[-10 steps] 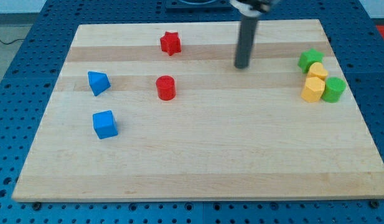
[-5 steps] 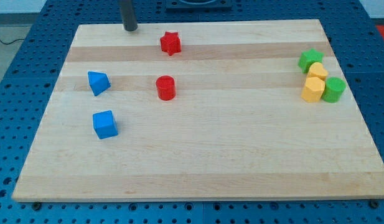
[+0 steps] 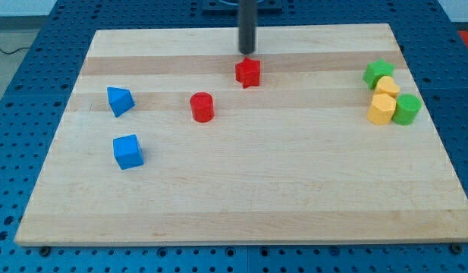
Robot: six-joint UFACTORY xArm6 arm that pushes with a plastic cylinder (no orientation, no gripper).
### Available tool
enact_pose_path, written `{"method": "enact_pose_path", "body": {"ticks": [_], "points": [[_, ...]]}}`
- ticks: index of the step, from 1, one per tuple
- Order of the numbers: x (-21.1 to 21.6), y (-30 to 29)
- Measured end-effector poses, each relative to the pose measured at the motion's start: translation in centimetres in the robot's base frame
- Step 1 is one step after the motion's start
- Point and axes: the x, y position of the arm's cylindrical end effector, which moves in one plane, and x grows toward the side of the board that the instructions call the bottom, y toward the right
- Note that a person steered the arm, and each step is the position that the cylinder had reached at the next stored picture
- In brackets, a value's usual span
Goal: Push red star into green star
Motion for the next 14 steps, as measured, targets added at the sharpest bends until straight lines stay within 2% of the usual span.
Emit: {"method": "enact_pose_path", "body": {"ticks": [1,2,3,4,5,6,7,8,9,10,11,12,13,14], "points": [[1.0,-5.3],[4.1,-7.3],[7.6,-4.5],[10.7,3.9],[12.0,12.3],[12.0,9.9],[11.9,1.8],[10.7,-3.6],[6.9,-3.3],[6.2,3.8],[9.0,14.3],[9.5,18.2],[9.2,18.1],[10.2,15.3]]}}
